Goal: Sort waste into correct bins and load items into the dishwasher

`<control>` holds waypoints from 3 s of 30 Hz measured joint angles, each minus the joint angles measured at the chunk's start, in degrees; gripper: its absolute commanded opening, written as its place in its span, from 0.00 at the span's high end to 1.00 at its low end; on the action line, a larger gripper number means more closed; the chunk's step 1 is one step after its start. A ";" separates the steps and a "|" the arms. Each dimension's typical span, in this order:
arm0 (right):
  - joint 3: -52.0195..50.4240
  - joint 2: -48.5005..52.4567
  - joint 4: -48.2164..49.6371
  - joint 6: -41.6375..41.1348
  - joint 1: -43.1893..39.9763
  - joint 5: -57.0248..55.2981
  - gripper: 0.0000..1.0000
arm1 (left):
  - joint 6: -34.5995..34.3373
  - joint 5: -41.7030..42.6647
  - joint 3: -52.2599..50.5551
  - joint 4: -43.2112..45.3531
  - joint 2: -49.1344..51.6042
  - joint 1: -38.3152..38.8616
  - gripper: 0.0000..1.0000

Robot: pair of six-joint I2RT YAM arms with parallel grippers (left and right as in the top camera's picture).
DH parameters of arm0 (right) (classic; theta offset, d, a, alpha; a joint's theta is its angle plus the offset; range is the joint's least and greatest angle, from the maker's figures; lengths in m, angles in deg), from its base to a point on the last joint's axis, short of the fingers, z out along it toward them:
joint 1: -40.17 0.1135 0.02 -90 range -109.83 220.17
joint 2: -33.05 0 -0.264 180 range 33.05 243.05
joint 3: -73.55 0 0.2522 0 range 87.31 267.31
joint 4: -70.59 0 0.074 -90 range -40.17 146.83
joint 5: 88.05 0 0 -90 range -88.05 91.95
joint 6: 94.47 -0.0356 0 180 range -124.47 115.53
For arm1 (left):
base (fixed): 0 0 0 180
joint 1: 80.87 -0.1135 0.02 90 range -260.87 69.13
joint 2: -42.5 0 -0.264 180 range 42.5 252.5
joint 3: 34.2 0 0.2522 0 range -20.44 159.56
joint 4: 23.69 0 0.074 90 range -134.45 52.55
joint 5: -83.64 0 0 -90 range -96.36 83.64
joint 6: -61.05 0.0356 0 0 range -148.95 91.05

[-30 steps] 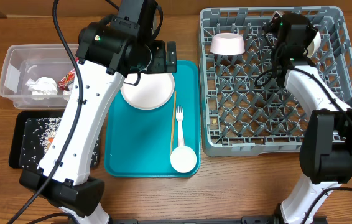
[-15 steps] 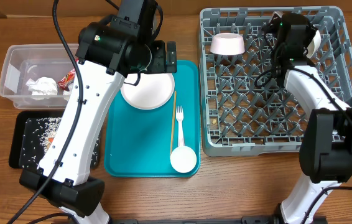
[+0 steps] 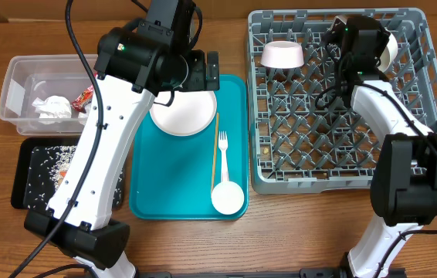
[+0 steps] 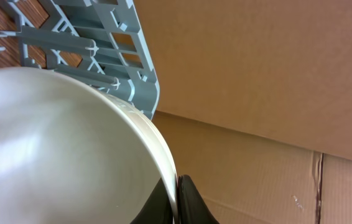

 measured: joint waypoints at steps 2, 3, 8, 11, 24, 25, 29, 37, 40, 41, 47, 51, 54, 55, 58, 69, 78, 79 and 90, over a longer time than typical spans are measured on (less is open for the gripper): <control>0.28 -0.07 -0.68 -0.52 0.13 0.00 0.96 | 0.02 0.00 0.00 -0.02 0.00 0.00 0.00; 0.33 -0.09 -0.92 -0.70 0.26 -0.04 0.96 | 0.00 -0.02 0.00 0.00 0.00 0.00 0.00; 0.66 -0.11 -2.67 -0.98 1.09 -0.68 0.96 | 0.02 0.00 0.00 0.00 0.00 0.00 0.00; 0.72 -0.13 -3.41 -1.05 1.79 -1.42 0.96 | 0.02 0.00 0.00 -0.02 0.00 0.00 0.00; 1.14 -0.74 -9.29 -11.34 4.92 -3.17 0.89 | 0.02 0.00 0.00 -0.02 0.00 0.00 0.00; 1.11 -0.74 -9.66 -12.63 5.42 -3.02 0.89 | 0.02 0.00 0.00 0.00 0.00 0.00 0.00; 0.70 -0.57 -11.87 -16.98 6.78 -1.31 0.74 | 0.00 0.00 0.00 -0.02 0.00 0.00 0.00; -0.22 0.13 -14.47 -22.53 9.33 0.68 0.07 | 0.00 0.00 0.00 0.00 0.00 0.00 0.00; -0.22 0.17 -14.51 -24.41 9.75 0.74 0.02 | 0.00 0.00 0.00 0.00 0.00 0.00 0.00; -0.22 0.17 -14.49 -25.31 9.81 0.76 0.00 | 0.00 0.00 0.00 -0.02 0.00 0.00 0.00; -0.22 -0.04 -14.03 -35.45 10.08 1.22 0.00 | 0.02 0.00 0.00 0.00 0.00 0.00 0.00; -0.33 -2.23 -15.89 -42.71 10.01 3.89 0.00 | 0.02 0.00 0.00 -0.02 0.00 0.00 0.00; -0.44 -5.90 -17.38 -47.56 9.68 7.23 0.00 | 0.00 0.00 0.00 0.00 0.00 0.00 0.00; -0.44 -7.26 -17.66 -49.07 9.55 8.35 0.00 | 0.02 0.00 0.00 0.00 0.00 0.00 0.00; -0.44 -11.47 -19.12 -53.68 9.05 11.96 0.00 | 0.00 0.00 0.00 -0.02 0.00 0.00 0.00; -0.46 -18.62 -25.94 -72.35 8.85 32.85 0.85 | 0.00 0.00 0.00 0.00 0.00 0.00 0.00; -0.50 -18.51 -21.53 -80.98 8.90 46.07 0.96 | 0.02 0.00 0.00 0.00 0.00 0.00 0.00; -0.50 -18.25 -20.26 -81.57 8.90 46.62 0.96 | 0.02 -0.02 0.00 0.00 0.00 0.00 0.00; -0.57 -6.58 -9.03 -84.37 8.90 50.14 0.96 | 0.02 -0.02 0.00 0.00 0.00 0.00 0.00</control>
